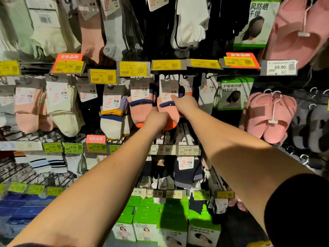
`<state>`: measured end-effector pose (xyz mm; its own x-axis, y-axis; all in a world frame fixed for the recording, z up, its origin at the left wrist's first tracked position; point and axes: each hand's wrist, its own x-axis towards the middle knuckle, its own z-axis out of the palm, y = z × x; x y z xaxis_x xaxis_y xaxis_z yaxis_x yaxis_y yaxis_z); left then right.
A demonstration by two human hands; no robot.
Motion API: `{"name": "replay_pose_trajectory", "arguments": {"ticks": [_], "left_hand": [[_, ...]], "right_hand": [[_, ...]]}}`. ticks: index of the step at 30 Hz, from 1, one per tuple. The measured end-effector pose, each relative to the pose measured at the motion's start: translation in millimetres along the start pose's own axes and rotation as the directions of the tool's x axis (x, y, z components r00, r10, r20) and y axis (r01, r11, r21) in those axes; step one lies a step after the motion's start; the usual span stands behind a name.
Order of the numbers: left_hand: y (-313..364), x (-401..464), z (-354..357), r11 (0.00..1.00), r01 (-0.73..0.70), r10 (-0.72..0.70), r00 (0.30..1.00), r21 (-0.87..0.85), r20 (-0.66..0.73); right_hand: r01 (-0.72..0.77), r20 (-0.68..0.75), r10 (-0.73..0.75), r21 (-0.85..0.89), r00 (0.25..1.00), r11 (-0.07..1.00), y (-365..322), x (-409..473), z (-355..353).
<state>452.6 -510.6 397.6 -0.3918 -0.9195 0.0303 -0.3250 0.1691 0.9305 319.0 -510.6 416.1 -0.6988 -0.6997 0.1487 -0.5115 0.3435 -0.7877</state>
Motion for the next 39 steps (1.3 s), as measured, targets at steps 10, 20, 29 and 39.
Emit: {"name": "replay_pose_trajectory", "arguments": {"ticks": [10,20,29,39], "left_hand": [[-45,-13,-1,0.998,-0.042,0.039,0.998,0.043,0.055],[-117,-49,45,1.0,-0.008,0.003,0.973,0.024,0.232],[-145,-134,206,0.968,-0.053,-0.082,0.857,0.245,0.509],[-186,-245,422,0.915,-0.002,-0.327,0.583,0.403,0.744]], "right_hand": [[0.002,-0.052,-0.003,-0.021,0.999,1.0,25,-10,5],[0.012,0.009,-0.012,-0.012,1.0,1.0,160,-116,16],[-0.46,0.106,0.46,-0.022,0.882,0.888,373,-249,-47],[-0.835,0.096,0.835,0.168,0.542,0.523,579,-351,-137]]}}
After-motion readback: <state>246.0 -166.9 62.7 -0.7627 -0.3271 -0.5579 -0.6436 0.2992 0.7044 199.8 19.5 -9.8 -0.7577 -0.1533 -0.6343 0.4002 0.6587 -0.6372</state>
